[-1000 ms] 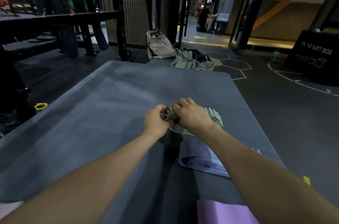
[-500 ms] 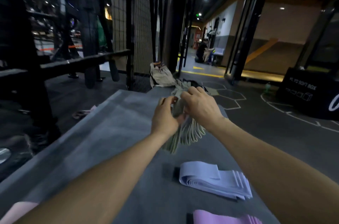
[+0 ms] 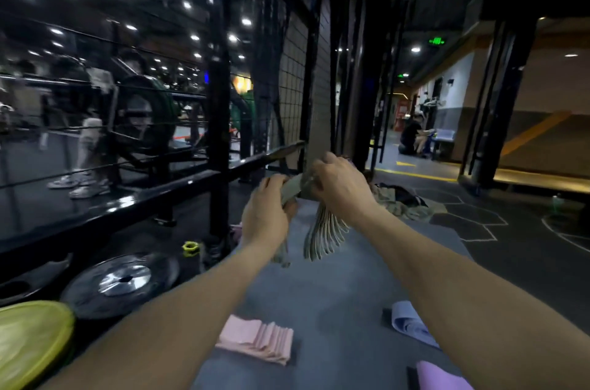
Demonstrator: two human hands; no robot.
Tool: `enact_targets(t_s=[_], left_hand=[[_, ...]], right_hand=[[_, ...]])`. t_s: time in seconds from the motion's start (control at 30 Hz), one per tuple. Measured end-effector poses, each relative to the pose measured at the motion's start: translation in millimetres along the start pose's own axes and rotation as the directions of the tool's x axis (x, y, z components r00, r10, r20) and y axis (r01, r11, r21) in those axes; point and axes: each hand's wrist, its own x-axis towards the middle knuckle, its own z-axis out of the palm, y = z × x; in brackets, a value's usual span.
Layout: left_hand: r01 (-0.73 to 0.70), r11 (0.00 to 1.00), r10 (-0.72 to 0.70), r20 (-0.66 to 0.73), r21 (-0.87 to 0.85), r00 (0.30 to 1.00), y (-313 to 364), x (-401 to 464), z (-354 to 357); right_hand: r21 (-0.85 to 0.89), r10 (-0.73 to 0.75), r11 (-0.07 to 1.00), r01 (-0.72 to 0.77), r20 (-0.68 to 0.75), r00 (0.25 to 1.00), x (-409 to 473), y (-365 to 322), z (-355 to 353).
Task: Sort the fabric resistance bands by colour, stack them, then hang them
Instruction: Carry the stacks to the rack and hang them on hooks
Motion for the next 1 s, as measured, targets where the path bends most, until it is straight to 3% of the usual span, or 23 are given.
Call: enact_targets(t_s=[0.33, 0.5, 0.7, 0.93, 1.0], left_hand=[[-0.075, 0.943, 0.055, 0.072, 0.323, 0.996, -65.3, 22.5, -122.6], [-0.150, 0.872, 0.132, 0.071, 0.465, 0.989, -74.4, 52.6, -165.0], [-0.216, 0.764, 0.189, 0.109, 0.608, 0.976, -67.8, 105.8, -216.3], [-0.208, 0.612, 0.123, 0.169, 0.763, 0.978, -79.4, 140.3, -229.4], [-0.196, 0.605, 0.120, 0.155, 0.772, 0.981, -85.9, 143.0, -229.1]], right_hand=[[0.190, -0.101, 0.977, 0.099, 0.003, 0.995, 35.1, -102.4, 20.7], [0.339, -0.129, 0.924, 0.177, -0.160, 0.979, 71.2, -130.0, 29.4], [0.548, -0.037, 0.812, 0.200, -0.295, 0.955, 127.8, -166.7, 27.5], [0.663, 0.020, 0.734, 0.146, -0.236, 0.971, 180.1, -186.6, 57.3], [0.739, 0.047, 0.668, 0.094, -0.168, 0.985, 184.1, -190.4, 66.1]])
